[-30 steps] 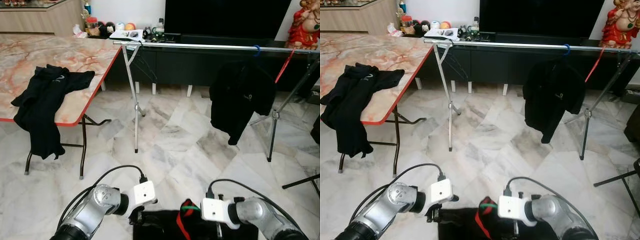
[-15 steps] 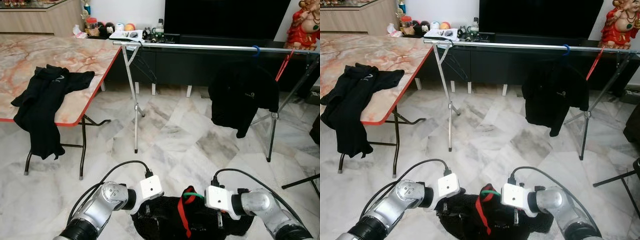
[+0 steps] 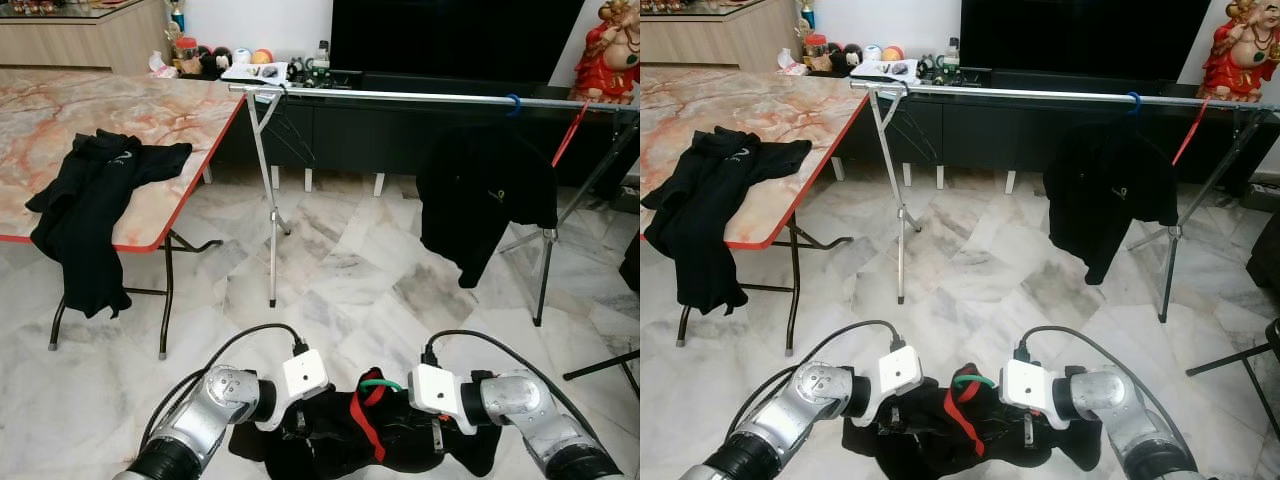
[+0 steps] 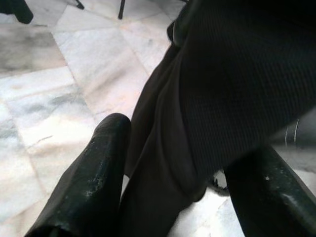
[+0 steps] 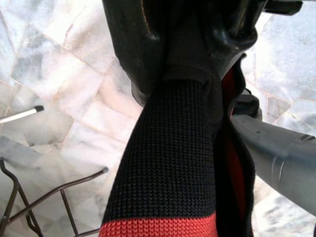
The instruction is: Hang hanger
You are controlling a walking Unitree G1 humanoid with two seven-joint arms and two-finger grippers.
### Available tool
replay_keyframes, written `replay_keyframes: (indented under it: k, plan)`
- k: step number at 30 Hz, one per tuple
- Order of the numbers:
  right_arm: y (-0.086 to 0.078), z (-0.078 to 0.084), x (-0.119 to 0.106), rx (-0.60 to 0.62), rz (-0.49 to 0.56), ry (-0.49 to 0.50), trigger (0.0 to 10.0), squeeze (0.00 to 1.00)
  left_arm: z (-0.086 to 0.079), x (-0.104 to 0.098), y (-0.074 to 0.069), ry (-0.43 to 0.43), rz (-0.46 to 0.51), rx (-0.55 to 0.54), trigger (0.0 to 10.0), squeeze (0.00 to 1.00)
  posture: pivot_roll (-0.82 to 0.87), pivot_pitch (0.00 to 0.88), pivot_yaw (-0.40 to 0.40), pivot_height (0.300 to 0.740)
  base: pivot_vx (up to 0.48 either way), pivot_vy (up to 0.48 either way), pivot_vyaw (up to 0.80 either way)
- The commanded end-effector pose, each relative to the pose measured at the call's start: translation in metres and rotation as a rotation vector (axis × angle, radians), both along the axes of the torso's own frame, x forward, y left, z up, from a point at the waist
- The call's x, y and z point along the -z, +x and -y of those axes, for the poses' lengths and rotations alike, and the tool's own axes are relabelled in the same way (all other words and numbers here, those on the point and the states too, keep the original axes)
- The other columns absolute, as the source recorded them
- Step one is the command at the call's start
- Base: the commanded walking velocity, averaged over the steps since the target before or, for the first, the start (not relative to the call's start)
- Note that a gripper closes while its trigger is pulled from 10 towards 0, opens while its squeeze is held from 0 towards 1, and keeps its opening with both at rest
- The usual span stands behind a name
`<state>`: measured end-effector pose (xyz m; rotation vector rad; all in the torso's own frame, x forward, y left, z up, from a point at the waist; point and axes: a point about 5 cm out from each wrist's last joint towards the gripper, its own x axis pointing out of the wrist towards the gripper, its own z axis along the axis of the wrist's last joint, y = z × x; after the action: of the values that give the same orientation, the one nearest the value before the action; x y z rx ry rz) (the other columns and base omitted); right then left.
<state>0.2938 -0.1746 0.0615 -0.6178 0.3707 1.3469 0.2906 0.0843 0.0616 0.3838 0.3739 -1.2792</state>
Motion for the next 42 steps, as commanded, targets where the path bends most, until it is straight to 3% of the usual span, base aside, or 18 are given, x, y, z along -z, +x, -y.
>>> replay_keyframes:
  k: [1,2,29,34,36,38,39,40,41,42]
  plan:
    - [0.005,-0.002,-0.008,0.004,0.019,0.040,0.0,0.00,0.001,-0.002,0.002,-0.033,-0.020,-0.001,2.3,0.00,0.07,0.033,-0.012,0.740,0.000,0.000,0.00]
    - [0.005,-0.003,-0.008,0.001,0.017,0.041,0.0,0.00,0.001,-0.002,0.002,-0.040,-0.024,0.006,0.0,0.00,0.07,0.035,-0.013,0.740,0.000,0.000,0.00]
    - [0.004,0.003,-0.005,0.020,0.001,0.022,0.0,0.00,0.000,-0.004,0.005,-0.047,-0.037,0.014,0.0,0.00,0.08,0.055,-0.010,0.740,0.000,0.000,0.00]
    - [0.002,0.005,0.000,0.025,-0.020,-0.016,0.0,0.00,-0.001,-0.004,0.005,-0.048,-0.040,0.010,0.0,0.00,0.08,0.055,-0.010,0.740,0.000,0.000,0.00]
    - [-0.004,0.011,0.012,0.012,-0.040,-0.128,0.0,0.00,-0.001,-0.004,0.005,-0.049,-0.044,0.008,0.0,0.00,0.08,0.055,-0.010,0.740,0.000,0.000,0.00]
    - [-0.006,0.012,0.015,0.003,-0.049,-0.142,0.0,0.00,-0.001,-0.004,0.005,-0.049,-0.044,0.008,0.0,0.00,0.08,0.055,-0.010,0.740,0.000,0.000,0.00]
    - [-0.007,0.011,0.014,0.006,-0.053,-0.128,1.0,0.00,-0.001,-0.004,0.005,-0.049,-0.045,0.008,0.0,0.00,0.08,0.059,-0.009,0.740,0.000,0.000,0.00]
    - [-0.007,0.011,0.014,0.008,-0.054,-0.122,1.0,0.00,-0.001,-0.004,0.005,-0.049,-0.045,0.008,0.0,0.00,0.08,0.059,-0.009,0.740,0.000,0.000,0.00]
    - [-0.007,0.010,0.014,0.007,-0.054,-0.119,2.5,0.09,-0.001,-0.004,0.005,-0.049,-0.045,0.008,0.0,0.00,0.08,0.059,-0.009,0.740,0.000,0.000,0.00]
    - [-0.006,0.009,0.014,0.009,-0.051,-0.120,4.0,0.48,-0.001,-0.004,0.005,-0.050,-0.046,0.008,0.0,0.00,0.08,0.059,-0.009,0.740,0.000,0.000,0.00]
